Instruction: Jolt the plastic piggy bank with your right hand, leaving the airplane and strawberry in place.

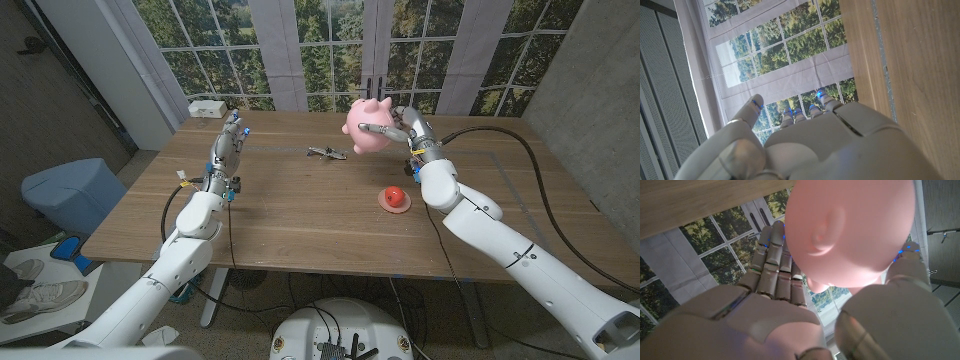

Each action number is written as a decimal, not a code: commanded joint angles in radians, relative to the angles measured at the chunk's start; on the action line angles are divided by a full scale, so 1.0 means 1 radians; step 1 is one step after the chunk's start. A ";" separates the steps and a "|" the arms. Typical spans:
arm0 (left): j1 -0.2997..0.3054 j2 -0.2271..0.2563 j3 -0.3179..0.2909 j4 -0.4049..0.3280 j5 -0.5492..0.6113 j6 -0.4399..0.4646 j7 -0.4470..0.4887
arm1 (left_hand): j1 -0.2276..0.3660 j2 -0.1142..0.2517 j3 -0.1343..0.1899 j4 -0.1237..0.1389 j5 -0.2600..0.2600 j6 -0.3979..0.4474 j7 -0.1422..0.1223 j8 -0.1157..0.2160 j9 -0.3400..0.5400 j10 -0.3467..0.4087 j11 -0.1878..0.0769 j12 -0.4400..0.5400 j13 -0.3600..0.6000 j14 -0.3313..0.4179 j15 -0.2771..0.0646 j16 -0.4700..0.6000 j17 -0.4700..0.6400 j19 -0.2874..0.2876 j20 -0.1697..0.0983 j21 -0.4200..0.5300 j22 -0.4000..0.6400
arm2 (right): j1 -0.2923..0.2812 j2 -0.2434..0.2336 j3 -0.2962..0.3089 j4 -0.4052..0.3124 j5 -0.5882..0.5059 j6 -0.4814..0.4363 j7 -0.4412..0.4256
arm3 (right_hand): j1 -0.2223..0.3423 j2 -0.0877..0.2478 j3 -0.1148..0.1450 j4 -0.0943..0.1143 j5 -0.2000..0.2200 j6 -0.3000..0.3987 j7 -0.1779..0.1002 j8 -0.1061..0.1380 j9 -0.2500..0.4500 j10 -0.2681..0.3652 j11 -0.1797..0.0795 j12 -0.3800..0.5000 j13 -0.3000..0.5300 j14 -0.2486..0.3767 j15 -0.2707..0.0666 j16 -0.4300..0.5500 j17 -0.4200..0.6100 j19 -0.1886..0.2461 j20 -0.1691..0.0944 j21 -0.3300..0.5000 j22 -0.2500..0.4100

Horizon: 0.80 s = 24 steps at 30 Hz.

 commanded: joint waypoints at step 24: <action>-0.006 -0.001 -0.002 0.010 -0.006 -0.007 -0.010 | 0.013 0.045 -0.003 -0.004 0.001 -0.002 -0.006 0.001 0.005 -0.002 0.000 -0.002 0.002 -0.006 -0.081 0.000 0.002 0.005 -0.089 -0.003 0.005 | -0.033 0.212 0.015 0.244 -0.152 0.320 -0.536 | 0.421 0.418 0.037 0.022 0.005 0.338 -0.300 -0.003 0.085 0.324 -0.313 -0.008 0.107 0.142 -0.276 -0.008 0.003 -0.001 -0.089 0.021 0.001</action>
